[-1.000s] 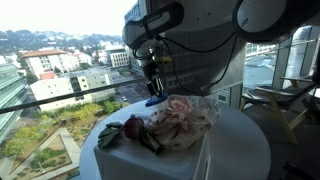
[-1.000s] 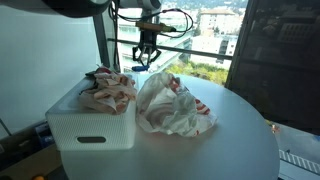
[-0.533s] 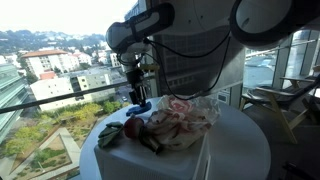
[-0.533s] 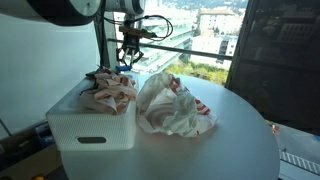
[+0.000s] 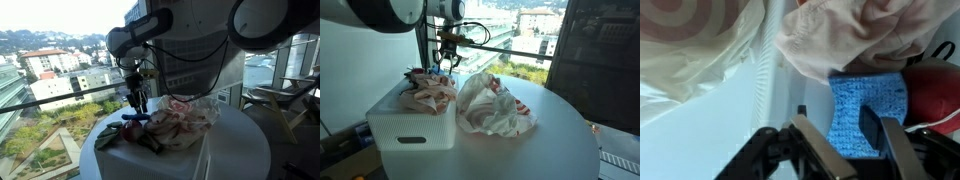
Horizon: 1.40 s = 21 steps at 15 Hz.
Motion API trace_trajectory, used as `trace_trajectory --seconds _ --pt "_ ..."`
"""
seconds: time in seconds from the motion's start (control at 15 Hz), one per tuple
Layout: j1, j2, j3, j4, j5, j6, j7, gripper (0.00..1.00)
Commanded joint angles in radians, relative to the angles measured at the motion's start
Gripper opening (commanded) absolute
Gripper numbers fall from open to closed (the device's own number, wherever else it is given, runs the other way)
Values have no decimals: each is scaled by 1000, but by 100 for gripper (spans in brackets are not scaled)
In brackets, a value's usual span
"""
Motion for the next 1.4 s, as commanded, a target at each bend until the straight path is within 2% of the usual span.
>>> trace_trajectory --seconds 0.0,0.13,0.73,1.07,1.27,1.33 --pt "-19 -23 8 12 49 -23 63 88" --pt "-22 -35 -10 14 45 -10 133 100" --pt "-4 -126 -92 -57 18 40 581 100" --pt "41 -215 -124 -156 -9 109 850 100" --pt "66 -290 -146 -246 -48 134 954 100" --pt "50 -200 -124 -127 -27 91 894 100"
